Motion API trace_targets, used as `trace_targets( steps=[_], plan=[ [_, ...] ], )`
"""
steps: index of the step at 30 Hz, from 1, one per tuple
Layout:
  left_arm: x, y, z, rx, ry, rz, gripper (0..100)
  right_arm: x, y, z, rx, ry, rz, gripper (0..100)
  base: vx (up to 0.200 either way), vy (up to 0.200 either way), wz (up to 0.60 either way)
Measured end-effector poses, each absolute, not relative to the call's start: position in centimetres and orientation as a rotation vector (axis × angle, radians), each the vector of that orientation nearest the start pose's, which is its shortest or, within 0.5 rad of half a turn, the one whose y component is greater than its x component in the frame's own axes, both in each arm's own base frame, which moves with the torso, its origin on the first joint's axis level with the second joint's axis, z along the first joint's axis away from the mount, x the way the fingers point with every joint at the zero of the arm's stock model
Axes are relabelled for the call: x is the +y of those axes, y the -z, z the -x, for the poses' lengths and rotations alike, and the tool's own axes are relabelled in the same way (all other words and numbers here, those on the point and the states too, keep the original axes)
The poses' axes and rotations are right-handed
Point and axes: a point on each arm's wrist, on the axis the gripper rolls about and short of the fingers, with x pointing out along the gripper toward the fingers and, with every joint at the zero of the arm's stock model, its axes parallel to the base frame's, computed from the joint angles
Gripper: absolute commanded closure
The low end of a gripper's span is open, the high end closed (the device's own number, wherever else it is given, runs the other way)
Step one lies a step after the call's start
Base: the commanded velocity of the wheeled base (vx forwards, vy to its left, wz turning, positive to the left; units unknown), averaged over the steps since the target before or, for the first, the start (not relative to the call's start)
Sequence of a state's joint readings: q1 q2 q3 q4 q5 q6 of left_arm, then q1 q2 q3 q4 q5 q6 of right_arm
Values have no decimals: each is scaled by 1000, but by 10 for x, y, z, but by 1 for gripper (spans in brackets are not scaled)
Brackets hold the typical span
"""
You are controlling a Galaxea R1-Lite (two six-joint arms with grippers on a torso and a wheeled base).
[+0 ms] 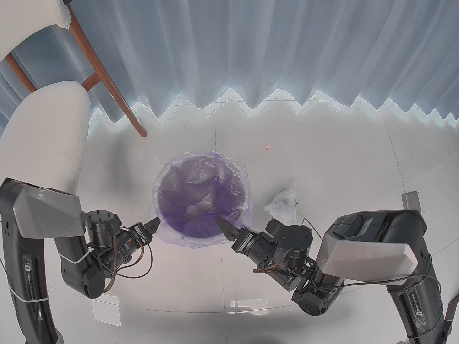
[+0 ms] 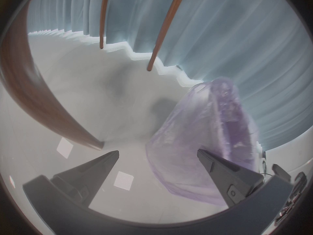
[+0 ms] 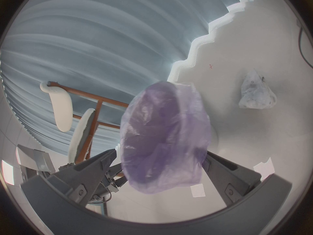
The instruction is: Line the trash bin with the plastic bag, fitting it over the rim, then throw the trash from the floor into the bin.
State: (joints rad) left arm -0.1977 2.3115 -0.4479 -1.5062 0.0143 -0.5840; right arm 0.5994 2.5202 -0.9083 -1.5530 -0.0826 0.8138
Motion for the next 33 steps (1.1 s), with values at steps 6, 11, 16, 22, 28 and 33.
trace_targets(
  steps=[6, 11, 16, 22, 28, 33],
  plan=[
    [-60, -37, -286, 375, 215, 565, 0, 232, -5, -337, 257, -477, -800, 0, 0, 0, 0],
    [-58, -60, -263, 361, 294, 569, 0, 220, -5, -337, 272, -471, -780, 0, 0, 0, 0],
    [-58, -68, -256, 340, 311, 565, 0, 200, 5, -347, 259, -440, -654, 0, 0, 0, 0],
    [-64, -70, -251, 338, 337, 526, 0, 175, 29, -366, 263, -393, -567, 0, 0, 0, 0],
    [-69, -67, -246, 352, 339, 503, 0, 171, 33, -373, 262, -376, -613, 0, 0, 0, 0],
    [-71, -65, -245, 364, 342, 499, 0, 174, 16, -369, 256, -387, -714, 0, 0, 0, 0]
  ],
)
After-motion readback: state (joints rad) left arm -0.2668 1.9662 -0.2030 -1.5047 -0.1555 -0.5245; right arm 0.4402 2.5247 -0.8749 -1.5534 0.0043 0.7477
